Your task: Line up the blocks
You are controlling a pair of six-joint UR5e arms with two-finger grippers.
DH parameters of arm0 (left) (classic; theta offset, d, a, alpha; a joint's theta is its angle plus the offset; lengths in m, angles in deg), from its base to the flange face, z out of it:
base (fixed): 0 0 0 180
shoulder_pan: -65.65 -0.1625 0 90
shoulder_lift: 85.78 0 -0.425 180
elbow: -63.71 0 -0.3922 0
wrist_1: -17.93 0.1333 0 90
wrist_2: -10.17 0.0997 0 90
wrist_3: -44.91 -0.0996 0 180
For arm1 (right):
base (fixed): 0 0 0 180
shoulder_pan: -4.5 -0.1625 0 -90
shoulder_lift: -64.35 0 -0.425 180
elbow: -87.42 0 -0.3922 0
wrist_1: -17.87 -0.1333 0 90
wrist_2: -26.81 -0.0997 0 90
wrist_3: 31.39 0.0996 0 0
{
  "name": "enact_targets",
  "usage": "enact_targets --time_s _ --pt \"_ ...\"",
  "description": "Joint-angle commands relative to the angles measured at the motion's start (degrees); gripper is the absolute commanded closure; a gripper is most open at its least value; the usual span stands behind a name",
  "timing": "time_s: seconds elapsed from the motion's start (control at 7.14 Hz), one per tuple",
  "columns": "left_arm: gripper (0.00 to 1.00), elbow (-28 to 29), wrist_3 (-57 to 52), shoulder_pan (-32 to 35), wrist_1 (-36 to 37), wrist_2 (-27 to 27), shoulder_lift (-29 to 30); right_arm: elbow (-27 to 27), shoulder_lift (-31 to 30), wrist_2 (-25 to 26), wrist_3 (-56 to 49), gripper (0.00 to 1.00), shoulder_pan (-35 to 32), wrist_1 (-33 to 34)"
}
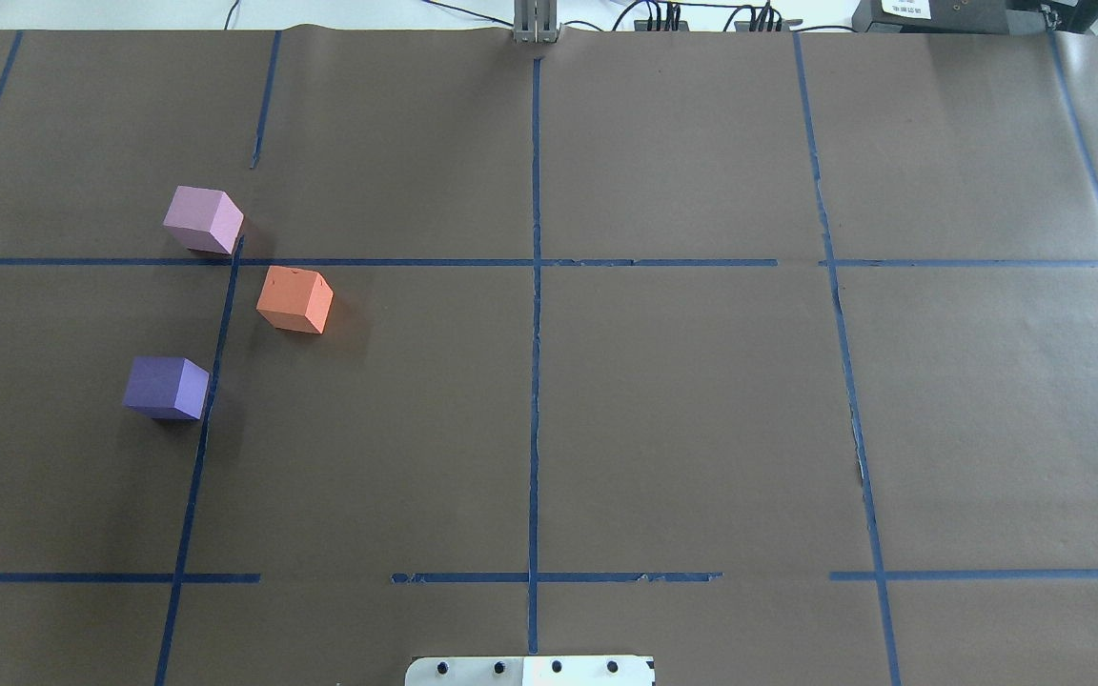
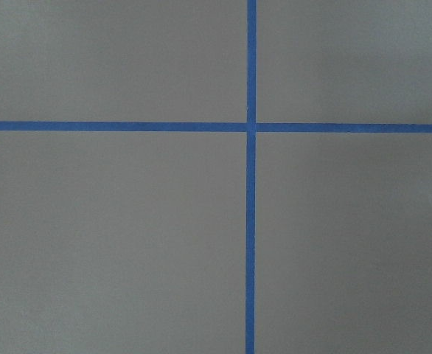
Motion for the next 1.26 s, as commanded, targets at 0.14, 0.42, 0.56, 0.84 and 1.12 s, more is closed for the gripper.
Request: enact_targets --time_s 0.14,0.42,0.56,0.84,1.12 --pt "0.0 -2.74 1.66 -6.58 -0.01 0.01 3.93 0.0 0.0 0.0 0.0 0.0 0.0 0.0" --pt "0.0 -2.57 10.93 -13.85 -0.01 0.01 11.83 0.0 0.0 0.0 0.0 0.0 0.0 0.0" --pt "0.0 -2.13 15.16 -18.16 -0.01 0.09 15.96 0.0 0.0 0.0 0.0 0.0 0.0 0.0" --pt "0.0 -1.69 21.24 -25.81 -0.01 0.09 21.07 0.0 0.0 0.0 0.0 0.0 0.0 0.0" --pt "0.0 0.42 26.24 -30.22 -0.19 0.53 25.47 0.0 0.0 0.0 0.0 0.0 0.0 0.0"
